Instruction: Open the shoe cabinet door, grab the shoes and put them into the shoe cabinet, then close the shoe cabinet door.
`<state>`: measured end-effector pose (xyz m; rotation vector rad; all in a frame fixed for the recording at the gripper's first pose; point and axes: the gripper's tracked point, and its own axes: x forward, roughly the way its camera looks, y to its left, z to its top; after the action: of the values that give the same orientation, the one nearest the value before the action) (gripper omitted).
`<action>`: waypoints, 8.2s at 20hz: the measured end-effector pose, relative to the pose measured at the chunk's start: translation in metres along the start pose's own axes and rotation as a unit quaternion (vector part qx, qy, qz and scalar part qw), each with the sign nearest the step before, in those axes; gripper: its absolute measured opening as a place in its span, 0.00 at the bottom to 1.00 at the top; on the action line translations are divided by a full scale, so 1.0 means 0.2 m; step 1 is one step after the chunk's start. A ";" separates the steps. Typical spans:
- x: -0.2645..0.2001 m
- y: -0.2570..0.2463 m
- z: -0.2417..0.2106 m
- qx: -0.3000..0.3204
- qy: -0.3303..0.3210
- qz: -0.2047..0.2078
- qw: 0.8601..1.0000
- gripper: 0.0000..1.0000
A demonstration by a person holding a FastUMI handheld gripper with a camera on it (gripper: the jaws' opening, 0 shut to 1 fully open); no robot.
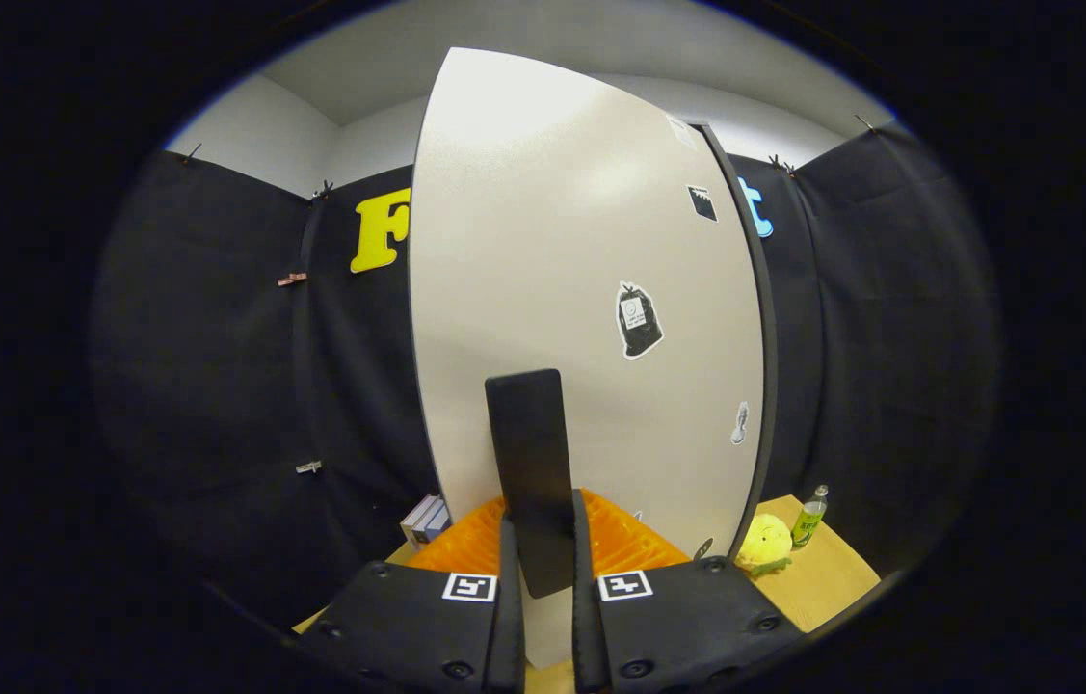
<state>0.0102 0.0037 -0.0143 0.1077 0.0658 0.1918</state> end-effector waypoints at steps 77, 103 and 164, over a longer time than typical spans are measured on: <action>-0.37 -0.23 -1.87 0.062 0.375 -0.045 0.924 0.99; 0.24 -0.34 -2.02 0.004 0.256 -0.075 0.964 0.13; 1.86 -0.72 -0.52 -0.012 0.279 -0.126 0.952 0.98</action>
<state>0.3944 -0.0546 -0.1539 0.0178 0.6392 -0.0384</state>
